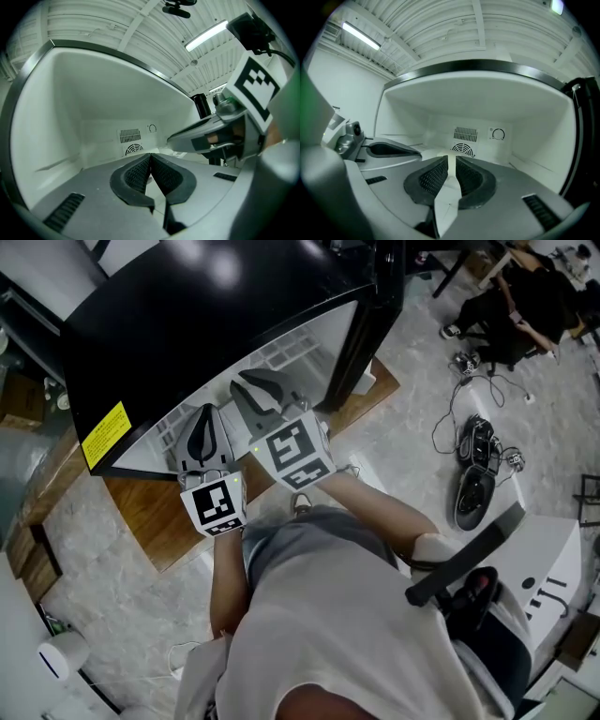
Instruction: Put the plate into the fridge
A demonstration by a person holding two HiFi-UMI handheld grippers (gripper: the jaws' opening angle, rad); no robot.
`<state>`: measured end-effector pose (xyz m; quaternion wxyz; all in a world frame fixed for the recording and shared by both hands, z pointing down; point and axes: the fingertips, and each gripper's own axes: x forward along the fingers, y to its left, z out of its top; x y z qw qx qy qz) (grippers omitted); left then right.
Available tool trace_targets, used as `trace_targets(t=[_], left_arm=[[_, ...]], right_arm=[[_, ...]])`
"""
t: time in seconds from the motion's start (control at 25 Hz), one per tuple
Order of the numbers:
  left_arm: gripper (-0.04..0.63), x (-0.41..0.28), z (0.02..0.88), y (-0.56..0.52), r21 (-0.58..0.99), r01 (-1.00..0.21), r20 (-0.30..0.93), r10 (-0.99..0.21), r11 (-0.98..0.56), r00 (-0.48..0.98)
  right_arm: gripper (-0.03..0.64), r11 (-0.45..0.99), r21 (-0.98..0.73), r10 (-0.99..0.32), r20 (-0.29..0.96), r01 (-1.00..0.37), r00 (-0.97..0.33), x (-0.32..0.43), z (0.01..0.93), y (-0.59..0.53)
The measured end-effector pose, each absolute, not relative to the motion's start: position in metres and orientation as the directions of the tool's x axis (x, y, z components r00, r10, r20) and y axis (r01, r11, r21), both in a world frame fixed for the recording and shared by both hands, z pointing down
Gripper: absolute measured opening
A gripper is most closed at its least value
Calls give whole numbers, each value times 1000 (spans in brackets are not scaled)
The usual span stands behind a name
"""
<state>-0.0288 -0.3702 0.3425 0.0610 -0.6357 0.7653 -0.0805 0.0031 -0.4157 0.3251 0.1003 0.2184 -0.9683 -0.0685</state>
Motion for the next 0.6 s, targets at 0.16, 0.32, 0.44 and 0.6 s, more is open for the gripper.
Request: trace_targets(t=[0.16,0.32,0.44,0.6], left_arm=[[18,-29,342,-366,-190,-963,6,-981,189,-194],[18,-28,345,-368,-202,-962,23,-981,182,-191],[18,-25,345,-369,-203,-964,29,-983,173,-182],[18,-17,344,-368,-190,-968,32,-984,166,-175]], right_arm=[[60,922,164,-379,196,-351,-904,-2,338,-388],[58,918,170,-389,215,-358,-896,-9,350,-393],[54,914,190,-395,213,-359,-894,-9,349,-395],[54,919,174,-385,204,-354,-900,-6,348,-394]])
